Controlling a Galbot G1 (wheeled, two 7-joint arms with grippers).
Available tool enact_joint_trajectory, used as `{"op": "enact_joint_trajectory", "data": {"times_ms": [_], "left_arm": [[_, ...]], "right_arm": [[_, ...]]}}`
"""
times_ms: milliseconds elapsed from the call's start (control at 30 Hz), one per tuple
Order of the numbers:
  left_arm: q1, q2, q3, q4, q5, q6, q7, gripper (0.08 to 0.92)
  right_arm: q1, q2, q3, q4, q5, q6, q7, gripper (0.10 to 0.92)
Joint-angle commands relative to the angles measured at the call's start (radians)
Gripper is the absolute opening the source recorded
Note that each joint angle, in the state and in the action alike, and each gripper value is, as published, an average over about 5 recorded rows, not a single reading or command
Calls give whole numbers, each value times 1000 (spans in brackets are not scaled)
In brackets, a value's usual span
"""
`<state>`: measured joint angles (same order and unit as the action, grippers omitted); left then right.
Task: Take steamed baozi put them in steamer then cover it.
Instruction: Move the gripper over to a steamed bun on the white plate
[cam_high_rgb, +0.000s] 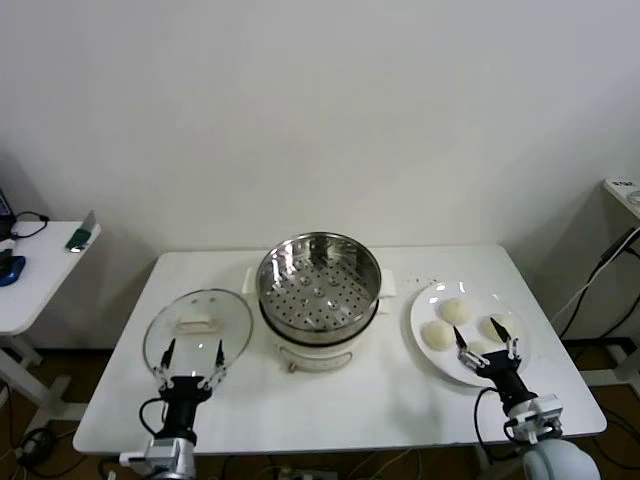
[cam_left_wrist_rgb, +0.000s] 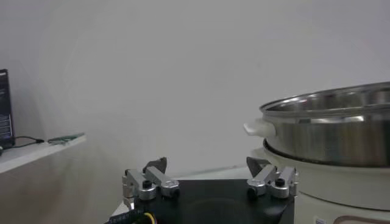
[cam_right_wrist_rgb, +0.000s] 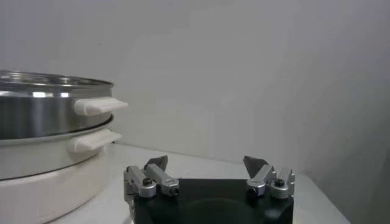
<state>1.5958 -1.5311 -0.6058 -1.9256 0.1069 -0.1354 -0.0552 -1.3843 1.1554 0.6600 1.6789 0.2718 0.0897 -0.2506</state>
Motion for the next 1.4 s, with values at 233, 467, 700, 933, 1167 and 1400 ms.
{"op": "enact_joint_trajectory", "data": {"times_ms": [233, 467, 700, 933, 1167, 1400], "left_arm": [[-1, 7, 0, -9, 1, 4, 0, 823], [-6, 10, 3, -11, -12, 11, 6, 823], [-23, 16, 0, -25, -45, 39, 9, 823], [-36, 21, -5, -19, -51, 49, 14, 823], [-39, 29, -12, -6, -56, 51, 15, 823], [-42, 27, -15, 12, -73, 59, 13, 823]], "right_arm": [[239, -360, -113, -113, -119, -224, -227, 823], [591, -587, -406, -345, -215, -172, -570, 823], [1088, -583, -860, -597, -366, -82, -844, 823], [1434, -505, -1310, -770, -345, -56, -905, 823], [1562, -377, -1568, -922, -325, -32, -906, 823], [1551, -248, -1582, -1072, -352, -5, -890, 823]]}}
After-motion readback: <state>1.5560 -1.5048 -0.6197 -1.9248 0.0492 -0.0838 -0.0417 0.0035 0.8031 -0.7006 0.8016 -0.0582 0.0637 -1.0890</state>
